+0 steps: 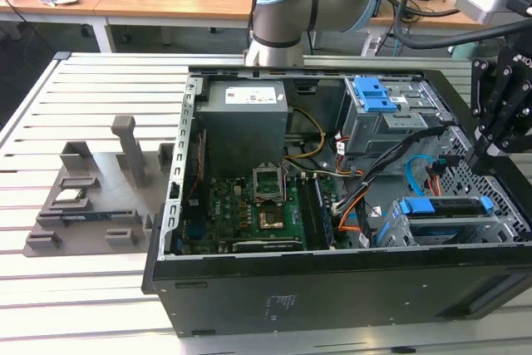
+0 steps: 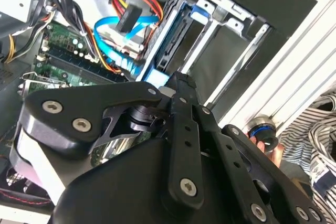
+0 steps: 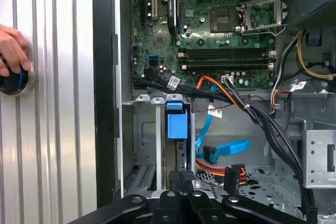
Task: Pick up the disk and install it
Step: 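Insert the disk into the insertion slot, then insert the first disk wire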
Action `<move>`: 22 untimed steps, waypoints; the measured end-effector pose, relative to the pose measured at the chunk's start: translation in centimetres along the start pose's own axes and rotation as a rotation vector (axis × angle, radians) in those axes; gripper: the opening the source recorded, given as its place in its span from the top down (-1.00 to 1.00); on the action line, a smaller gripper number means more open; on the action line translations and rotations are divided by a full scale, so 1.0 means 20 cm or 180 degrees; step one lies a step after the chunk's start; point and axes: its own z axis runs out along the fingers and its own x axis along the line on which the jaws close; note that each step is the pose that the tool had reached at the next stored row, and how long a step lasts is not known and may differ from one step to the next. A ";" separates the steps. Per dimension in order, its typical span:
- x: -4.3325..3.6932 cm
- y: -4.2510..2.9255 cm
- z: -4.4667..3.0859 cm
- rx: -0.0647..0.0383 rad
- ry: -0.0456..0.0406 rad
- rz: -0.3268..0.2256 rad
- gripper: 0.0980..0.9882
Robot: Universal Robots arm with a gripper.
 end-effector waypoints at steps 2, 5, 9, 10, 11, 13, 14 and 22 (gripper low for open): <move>-0.001 -0.025 0.006 0.0000 0.0003 0.0000 0.98; -0.002 -0.043 0.010 -0.0001 0.0006 0.0000 0.98; -0.002 -0.044 0.011 0.0000 0.0005 0.0000 0.98; -0.002 -0.044 0.011 -0.0001 0.0005 0.0000 0.98; -0.002 -0.044 0.011 -0.0001 0.0005 0.0000 0.98; -0.002 -0.044 0.011 -0.0001 0.0005 0.0000 0.98; -0.002 -0.044 0.011 -0.0001 0.0005 0.0000 0.98; -0.002 -0.044 0.012 -0.0001 0.0005 0.0000 0.56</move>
